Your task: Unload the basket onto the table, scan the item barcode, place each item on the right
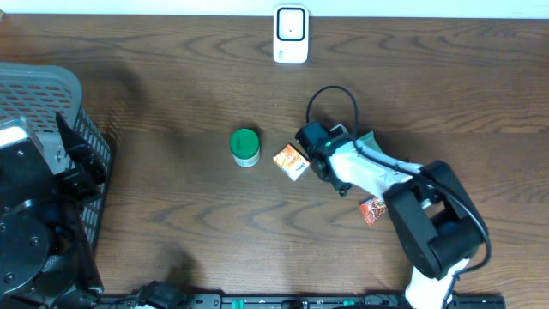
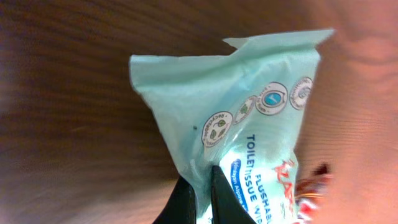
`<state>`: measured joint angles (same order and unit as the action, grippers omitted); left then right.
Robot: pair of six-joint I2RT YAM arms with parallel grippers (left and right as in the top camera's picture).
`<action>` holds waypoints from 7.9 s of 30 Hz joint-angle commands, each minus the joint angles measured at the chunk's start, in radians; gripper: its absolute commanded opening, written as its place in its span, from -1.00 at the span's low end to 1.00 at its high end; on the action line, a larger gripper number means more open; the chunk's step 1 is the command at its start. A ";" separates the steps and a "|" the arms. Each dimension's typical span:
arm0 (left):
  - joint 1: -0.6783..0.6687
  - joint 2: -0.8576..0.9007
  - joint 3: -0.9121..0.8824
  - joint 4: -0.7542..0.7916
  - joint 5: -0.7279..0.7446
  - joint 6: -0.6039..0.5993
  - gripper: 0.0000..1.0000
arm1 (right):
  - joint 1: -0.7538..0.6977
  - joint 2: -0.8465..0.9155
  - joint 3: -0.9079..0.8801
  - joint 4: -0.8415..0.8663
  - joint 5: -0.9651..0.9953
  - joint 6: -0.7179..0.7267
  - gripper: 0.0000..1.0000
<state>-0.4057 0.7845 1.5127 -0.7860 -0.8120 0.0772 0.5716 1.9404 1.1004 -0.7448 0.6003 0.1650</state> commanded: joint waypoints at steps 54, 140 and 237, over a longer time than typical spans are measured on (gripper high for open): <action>0.003 0.003 -0.004 -0.040 -0.011 -0.049 0.68 | -0.460 0.193 0.066 -0.066 -1.291 -0.511 0.99; 0.003 0.003 -0.004 -0.149 -0.012 -0.049 0.68 | 0.301 -0.094 0.225 -0.298 0.883 0.425 -0.97; 0.003 0.003 -0.004 -0.149 -0.012 -0.049 0.68 | -0.288 0.016 0.161 -0.206 -1.328 -0.419 -0.97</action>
<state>-0.4057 0.7845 1.5127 -0.9360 -0.8146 0.0357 0.2729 2.0308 1.2358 -0.9249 -0.6296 -0.2493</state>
